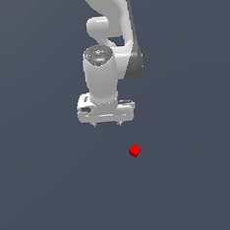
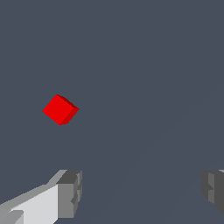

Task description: Pick up the red cube and move it to a goal position.

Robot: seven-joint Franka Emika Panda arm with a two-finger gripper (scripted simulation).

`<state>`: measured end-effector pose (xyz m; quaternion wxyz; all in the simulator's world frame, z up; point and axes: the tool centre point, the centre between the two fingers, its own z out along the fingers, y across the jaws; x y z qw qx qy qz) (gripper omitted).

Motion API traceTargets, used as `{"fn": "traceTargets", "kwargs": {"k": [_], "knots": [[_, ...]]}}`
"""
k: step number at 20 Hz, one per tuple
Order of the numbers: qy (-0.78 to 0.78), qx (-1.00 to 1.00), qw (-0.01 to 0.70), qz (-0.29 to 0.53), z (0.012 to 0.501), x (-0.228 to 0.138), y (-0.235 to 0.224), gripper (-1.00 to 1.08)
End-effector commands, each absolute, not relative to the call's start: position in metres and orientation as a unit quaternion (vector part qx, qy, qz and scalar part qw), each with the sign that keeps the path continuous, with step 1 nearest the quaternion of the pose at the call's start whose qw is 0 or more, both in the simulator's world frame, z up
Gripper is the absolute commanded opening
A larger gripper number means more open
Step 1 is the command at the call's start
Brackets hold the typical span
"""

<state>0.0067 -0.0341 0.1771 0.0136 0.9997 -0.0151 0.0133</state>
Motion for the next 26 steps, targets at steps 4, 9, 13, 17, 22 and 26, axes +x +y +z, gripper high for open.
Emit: {"fn": "traceTargets", "kwargs": {"k": [4, 9, 13, 17, 22, 26], "knots": [[-0.017, 1.0, 0.014, 0.013, 0.176, 0.007, -0.033, 1.0], [-0.032, 0.999, 0.013, 0.013, 0.169, 0.007, -0.028, 1.0], [-0.053, 0.998, 0.012, 0.012, 0.159, 0.009, -0.02, 1.0], [-0.083, 0.996, 0.011, 0.011, 0.145, 0.011, -0.009, 1.0], [-0.132, 0.991, 0.01, 0.009, 0.121, 0.016, 0.009, 1.0], [-0.176, 0.984, 0.008, 0.007, 0.1, 0.023, 0.025, 1.0]]}}
